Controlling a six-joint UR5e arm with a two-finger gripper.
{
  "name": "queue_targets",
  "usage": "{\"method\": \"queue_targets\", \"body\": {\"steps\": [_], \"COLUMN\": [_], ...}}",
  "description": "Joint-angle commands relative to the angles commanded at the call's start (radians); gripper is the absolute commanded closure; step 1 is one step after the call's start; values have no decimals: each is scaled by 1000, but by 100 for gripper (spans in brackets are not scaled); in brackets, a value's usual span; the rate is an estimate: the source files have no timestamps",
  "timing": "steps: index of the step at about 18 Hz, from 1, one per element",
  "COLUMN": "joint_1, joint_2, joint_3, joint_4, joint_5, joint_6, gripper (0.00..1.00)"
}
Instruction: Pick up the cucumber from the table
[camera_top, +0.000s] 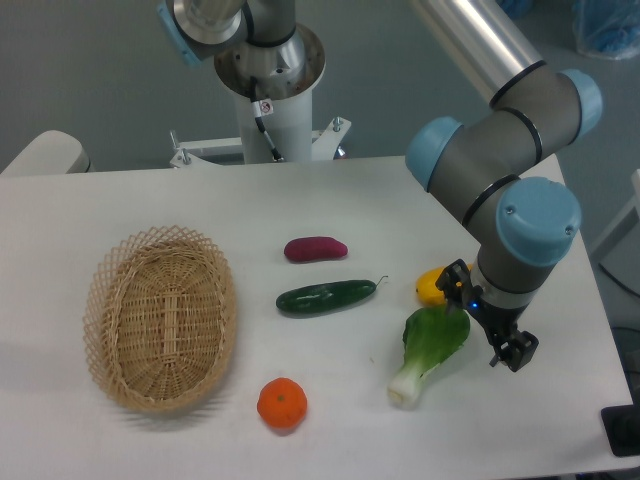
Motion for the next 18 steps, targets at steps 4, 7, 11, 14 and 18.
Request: {"method": "queue_targets", "body": {"steps": [4,7,11,14,18], "joint_1": [-2,-2,-6,-20,-29], "joint_2": [0,0,2,12,75], "joint_3": [2,5,3,-2,-135], "joint_4": [0,-5,-5,-12,-3], "joint_5": [0,-2,-9,-6,-48], "joint_6": [2,0,-12,-23,-77], "gripper": [0,0,0,0,0]}}
